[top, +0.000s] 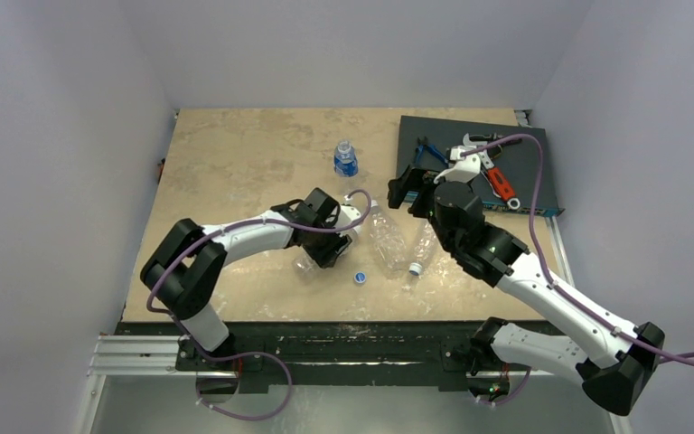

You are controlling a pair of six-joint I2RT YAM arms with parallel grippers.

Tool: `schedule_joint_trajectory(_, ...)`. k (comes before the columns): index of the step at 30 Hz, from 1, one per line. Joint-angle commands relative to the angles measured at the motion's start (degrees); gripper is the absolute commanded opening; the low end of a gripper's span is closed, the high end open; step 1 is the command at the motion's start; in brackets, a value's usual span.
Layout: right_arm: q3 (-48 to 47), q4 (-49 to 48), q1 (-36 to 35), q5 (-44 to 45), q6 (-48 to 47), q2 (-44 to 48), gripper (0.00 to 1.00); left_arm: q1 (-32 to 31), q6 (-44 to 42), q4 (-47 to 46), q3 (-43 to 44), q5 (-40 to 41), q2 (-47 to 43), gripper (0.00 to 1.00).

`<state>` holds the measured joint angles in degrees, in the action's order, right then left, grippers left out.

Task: Unscrew the bottle caps
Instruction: Pick up the plastic bottle at the center of the board.

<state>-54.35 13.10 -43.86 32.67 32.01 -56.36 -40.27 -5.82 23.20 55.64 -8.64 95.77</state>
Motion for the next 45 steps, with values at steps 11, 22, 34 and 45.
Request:
schedule_joint_trajectory(11,-8.0,1.4,0.1,-8.5,5.7,0.3,0.97,-0.3,-6.0,9.8,13.7,-3.6,-20.1,0.41)
schedule_joint_trajectory(22,-19.9,-2.9,-0.2,-18.8,5.6,-3.2,0.99,-0.3,-2.0,-2.2,10.2,-11.7,-33.0,0.40)
schedule_joint_trajectory(34,-20.6,-6.2,-1.5,-22.0,5.4,-6.5,0.92,-0.3,1.5,-7.0,10.3,-11.7,-32.7,0.40)
schedule_joint_trajectory(45,-18.0,-8.8,-1.5,-23.3,5.8,-8.2,0.67,-0.3,3.3,-9.6,10.2,-11.5,-32.9,0.40)
